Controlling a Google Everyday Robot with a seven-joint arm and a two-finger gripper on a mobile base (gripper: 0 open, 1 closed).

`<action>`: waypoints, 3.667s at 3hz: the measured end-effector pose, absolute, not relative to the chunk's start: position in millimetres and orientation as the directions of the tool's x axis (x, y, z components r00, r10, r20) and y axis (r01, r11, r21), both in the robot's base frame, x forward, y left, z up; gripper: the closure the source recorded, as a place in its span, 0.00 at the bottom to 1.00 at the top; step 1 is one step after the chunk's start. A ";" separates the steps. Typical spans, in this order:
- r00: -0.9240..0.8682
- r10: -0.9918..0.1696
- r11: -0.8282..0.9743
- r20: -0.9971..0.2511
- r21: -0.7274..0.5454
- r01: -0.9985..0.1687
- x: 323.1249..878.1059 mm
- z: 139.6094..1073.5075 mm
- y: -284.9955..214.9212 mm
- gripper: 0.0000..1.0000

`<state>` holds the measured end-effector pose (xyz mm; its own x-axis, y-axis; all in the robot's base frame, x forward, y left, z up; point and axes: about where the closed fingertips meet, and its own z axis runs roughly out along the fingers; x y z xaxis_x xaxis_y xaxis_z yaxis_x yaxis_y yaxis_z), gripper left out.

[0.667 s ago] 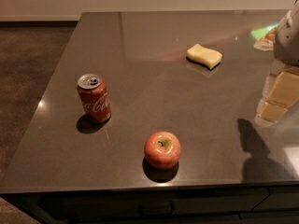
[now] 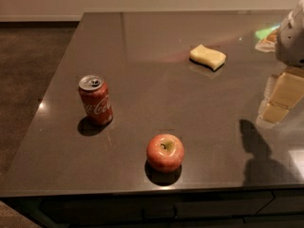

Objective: Pick apple

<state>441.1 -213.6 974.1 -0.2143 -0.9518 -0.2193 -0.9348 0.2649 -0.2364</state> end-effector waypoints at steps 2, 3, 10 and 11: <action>-0.147 -0.932 0.205 -0.333 -0.149 -0.967 436.3 939.4 -180.6 0.00; -0.094 -0.913 0.153 -0.396 -0.122 -0.981 422.9 921.8 -156.6 0.00; 0.090 -0.815 -0.051 -0.573 -0.085 -0.995 371.7 849.4 -28.7 0.17; 0.089 -0.812 -0.049 -0.576 -0.084 -0.995 374.2 847.7 -26.6 0.39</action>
Offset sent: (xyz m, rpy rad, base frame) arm -0.0156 0.0565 -0.0654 0.2317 0.1280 0.1584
